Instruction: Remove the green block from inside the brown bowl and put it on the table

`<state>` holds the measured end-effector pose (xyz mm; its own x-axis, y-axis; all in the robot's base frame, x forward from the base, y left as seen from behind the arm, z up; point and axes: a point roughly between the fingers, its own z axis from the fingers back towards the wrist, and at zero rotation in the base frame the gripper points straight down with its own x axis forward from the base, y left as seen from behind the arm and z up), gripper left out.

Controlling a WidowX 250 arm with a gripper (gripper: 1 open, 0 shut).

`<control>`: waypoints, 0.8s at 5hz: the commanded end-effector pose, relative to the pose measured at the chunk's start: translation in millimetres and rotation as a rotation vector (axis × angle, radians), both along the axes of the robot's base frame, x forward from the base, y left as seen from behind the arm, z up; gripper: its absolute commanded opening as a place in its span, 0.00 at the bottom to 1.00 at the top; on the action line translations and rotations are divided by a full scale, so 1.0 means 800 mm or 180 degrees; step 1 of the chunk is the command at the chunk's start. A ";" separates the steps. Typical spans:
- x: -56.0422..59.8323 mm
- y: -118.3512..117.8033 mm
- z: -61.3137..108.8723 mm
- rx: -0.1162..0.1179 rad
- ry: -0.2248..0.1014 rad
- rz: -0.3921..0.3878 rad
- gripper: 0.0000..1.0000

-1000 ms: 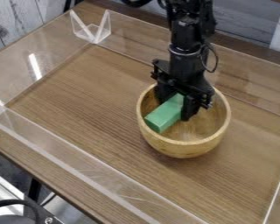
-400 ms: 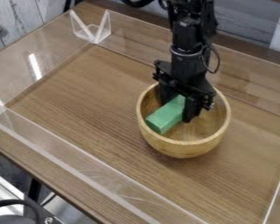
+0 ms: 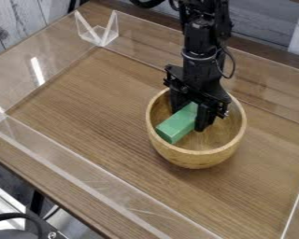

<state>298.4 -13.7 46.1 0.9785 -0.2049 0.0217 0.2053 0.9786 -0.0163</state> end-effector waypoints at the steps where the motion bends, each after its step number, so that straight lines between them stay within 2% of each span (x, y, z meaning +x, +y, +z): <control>1: 0.013 0.002 0.045 -0.0019 -0.0345 0.0009 0.00; 2: 0.005 0.013 0.072 -0.0016 -0.0476 0.0078 0.00; 3: -0.006 0.050 0.088 0.0013 -0.0522 0.0305 0.00; 4: -0.021 0.088 0.086 0.0052 -0.0474 0.0418 0.00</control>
